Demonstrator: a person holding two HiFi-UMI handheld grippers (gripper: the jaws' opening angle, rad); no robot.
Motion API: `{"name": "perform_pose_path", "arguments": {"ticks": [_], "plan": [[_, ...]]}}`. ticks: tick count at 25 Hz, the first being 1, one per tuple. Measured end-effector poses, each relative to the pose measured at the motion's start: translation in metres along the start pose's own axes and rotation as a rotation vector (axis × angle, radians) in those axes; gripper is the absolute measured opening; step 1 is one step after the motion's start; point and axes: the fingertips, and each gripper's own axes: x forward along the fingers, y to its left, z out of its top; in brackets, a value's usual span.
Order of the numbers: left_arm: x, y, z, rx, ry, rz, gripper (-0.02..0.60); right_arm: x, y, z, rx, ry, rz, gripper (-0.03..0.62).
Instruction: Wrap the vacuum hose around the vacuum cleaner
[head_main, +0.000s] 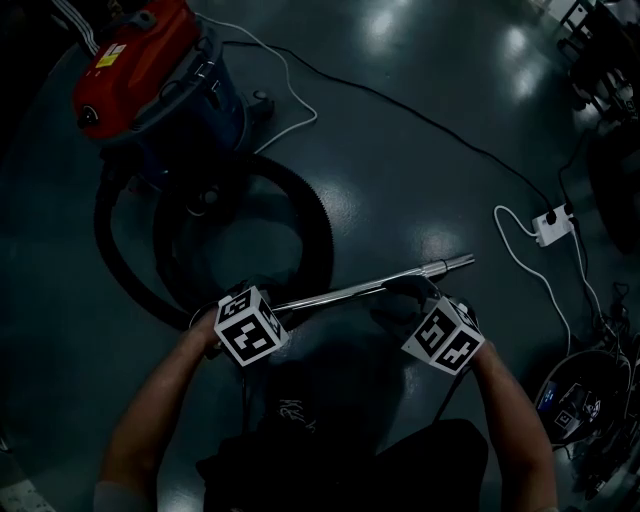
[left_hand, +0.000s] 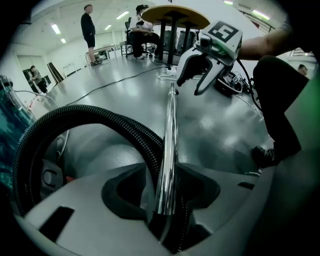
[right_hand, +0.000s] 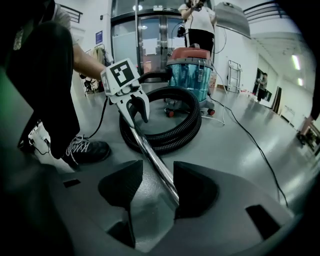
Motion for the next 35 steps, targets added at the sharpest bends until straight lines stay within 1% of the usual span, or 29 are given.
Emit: {"name": "perform_pose_path", "arguments": {"ticks": [2, 5, 7, 8, 9, 10, 11, 12, 13, 15, 17, 20, 23, 25, 27, 31, 35], "plan": [[-0.014, 0.003, 0.015, -0.009, -0.043, 0.017, 0.184, -0.009, -0.004, 0.006, 0.029, -0.031, -0.018, 0.193], [-0.039, 0.002, 0.037, -0.016, -0.087, 0.024, 0.183, -0.029, -0.004, 0.017, 0.039, -0.06, -0.035, 0.192], [-0.059, -0.002, 0.051, -0.01, -0.097, 0.025, 0.183, -0.044, -0.002, 0.024, 0.058, -0.062, -0.038, 0.192], [-0.069, -0.004, 0.058, 0.0, -0.097, 0.036, 0.182, -0.052, -0.002, 0.029, 0.074, -0.063, -0.04, 0.192], [-0.079, -0.006, 0.065, 0.013, -0.097, 0.052, 0.169, -0.061, -0.001, 0.034, 0.091, -0.068, -0.046, 0.19], [-0.091, -0.008, 0.072, 0.023, -0.099, 0.069, 0.133, -0.072, 0.0, 0.04, 0.109, -0.076, -0.055, 0.171], [-0.103, -0.012, 0.079, 0.027, -0.102, 0.079, 0.116, -0.083, 0.002, 0.046, 0.13, -0.085, -0.066, 0.131], [-0.115, -0.017, 0.087, 0.024, -0.107, 0.08, 0.104, -0.094, 0.005, 0.052, 0.153, -0.093, -0.074, 0.104], [-0.127, -0.023, 0.094, 0.017, -0.112, 0.075, 0.1, -0.107, 0.008, 0.06, 0.173, -0.103, -0.08, 0.101], [-0.153, -0.034, 0.111, 0.002, -0.124, 0.066, 0.095, -0.133, 0.012, 0.076, 0.206, -0.128, -0.101, 0.042], [-0.179, -0.044, 0.13, -0.006, -0.137, 0.064, 0.064, -0.161, 0.014, 0.092, 0.256, -0.151, -0.122, 0.007], [-0.221, -0.063, 0.157, -0.002, -0.153, 0.051, 0.008, -0.206, 0.02, 0.121, 0.327, -0.195, -0.142, 0.006], [-0.269, -0.084, 0.183, 0.008, -0.178, 0.031, 0.008, -0.256, 0.028, 0.153, 0.373, -0.238, -0.181, 0.006], [-0.303, -0.099, 0.199, 0.006, -0.192, 0.025, 0.008, -0.292, 0.036, 0.174, 0.388, -0.262, -0.218, 0.006], [-0.338, -0.115, 0.215, -0.002, -0.207, 0.023, 0.008, -0.331, 0.047, 0.195, 0.424, -0.296, -0.242, 0.006], [-0.412, -0.147, 0.243, -0.031, -0.251, 0.053, 0.008, -0.407, 0.078, 0.232, 0.538, -0.357, -0.261, 0.006], [-0.485, -0.183, 0.269, -0.053, -0.295, 0.086, 0.008, -0.476, 0.112, 0.263, 0.585, -0.398, -0.285, 0.006]]}}
